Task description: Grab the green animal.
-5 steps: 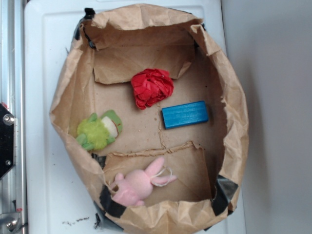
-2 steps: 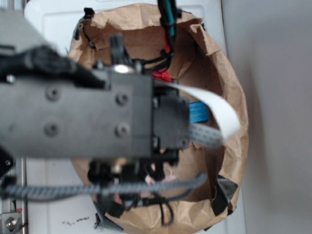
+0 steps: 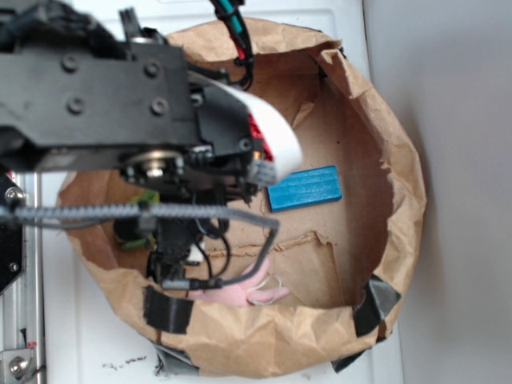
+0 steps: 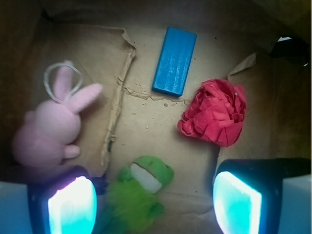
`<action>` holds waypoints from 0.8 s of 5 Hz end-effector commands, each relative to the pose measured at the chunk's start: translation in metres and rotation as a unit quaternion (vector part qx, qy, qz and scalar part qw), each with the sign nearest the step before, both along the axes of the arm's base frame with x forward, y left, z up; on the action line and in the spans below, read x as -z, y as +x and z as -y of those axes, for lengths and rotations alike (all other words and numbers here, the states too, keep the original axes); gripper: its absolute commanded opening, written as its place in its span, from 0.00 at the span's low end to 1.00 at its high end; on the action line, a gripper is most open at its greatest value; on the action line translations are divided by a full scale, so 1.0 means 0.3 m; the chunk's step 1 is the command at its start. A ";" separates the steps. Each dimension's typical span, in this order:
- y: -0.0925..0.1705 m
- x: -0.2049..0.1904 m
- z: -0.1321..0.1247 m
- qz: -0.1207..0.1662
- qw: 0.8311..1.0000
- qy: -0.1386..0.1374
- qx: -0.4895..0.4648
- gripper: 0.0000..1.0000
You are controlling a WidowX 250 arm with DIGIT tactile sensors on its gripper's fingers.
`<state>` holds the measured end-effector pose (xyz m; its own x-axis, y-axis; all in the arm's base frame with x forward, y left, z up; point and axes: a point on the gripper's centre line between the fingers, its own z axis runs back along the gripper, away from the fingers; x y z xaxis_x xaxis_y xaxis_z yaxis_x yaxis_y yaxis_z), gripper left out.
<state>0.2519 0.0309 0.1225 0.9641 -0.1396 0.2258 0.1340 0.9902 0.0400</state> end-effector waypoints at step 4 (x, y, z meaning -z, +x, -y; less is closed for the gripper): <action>-0.023 0.023 -0.033 -0.099 0.992 -0.027 -0.075 1.00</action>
